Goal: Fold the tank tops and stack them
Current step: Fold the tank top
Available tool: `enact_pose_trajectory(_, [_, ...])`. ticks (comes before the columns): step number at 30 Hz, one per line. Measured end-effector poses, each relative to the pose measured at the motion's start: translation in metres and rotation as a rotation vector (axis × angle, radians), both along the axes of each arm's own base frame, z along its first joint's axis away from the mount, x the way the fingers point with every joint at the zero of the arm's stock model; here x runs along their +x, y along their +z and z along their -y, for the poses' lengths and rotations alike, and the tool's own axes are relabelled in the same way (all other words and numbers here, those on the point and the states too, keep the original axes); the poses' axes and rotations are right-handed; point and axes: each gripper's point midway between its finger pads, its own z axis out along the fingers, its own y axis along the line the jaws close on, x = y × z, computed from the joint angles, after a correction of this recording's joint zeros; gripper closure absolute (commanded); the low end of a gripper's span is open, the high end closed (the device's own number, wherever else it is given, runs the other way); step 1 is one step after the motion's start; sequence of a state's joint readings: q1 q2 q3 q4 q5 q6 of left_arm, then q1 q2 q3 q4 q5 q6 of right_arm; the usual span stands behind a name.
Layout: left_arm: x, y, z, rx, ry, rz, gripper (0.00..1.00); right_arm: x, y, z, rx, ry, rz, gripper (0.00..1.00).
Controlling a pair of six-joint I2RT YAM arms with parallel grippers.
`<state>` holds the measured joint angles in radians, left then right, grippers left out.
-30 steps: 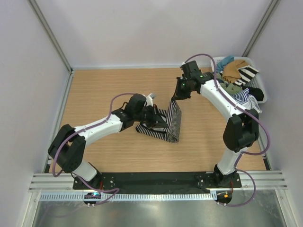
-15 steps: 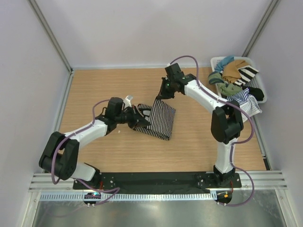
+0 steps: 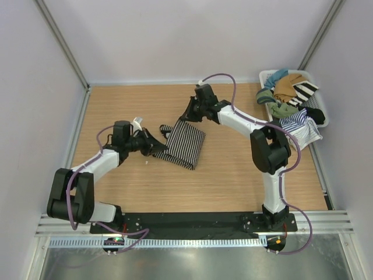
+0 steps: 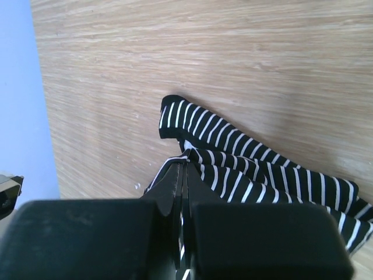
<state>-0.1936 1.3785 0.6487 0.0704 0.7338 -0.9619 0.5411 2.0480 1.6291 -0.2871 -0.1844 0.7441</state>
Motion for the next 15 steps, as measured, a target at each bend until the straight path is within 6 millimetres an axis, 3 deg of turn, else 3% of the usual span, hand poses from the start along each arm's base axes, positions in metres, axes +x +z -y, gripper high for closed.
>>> enact_pose_trajectory(5, [0.011, -0.010, -0.016, 0.012, 0.055, -0.024, 0.99, 0.009, -0.009, -0.009, 0.036, -0.007, 0.029, 0.98])
enact_pose_trajectory(11, [0.015, -0.039, -0.035, 0.050, 0.120, -0.096, 0.97, 0.013, -0.036, -0.030, 0.040, 0.021, 0.033, 0.93])
enact_pose_trajectory(12, [0.015, -0.044, -0.038, 0.059, 0.130, -0.107, 0.96, 0.013, -0.040, -0.034, 0.040, 0.027, 0.032, 0.89])
enact_pose_trajectory(13, [0.015, -0.048, -0.042, 0.067, 0.142, -0.117, 0.89, 0.014, -0.044, -0.039, 0.041, 0.033, 0.034, 0.74])
enact_pose_trajectory(15, [0.015, -0.055, -0.048, 0.082, 0.163, -0.134, 0.79, 0.017, -0.049, -0.047, 0.041, 0.046, 0.050, 0.53])
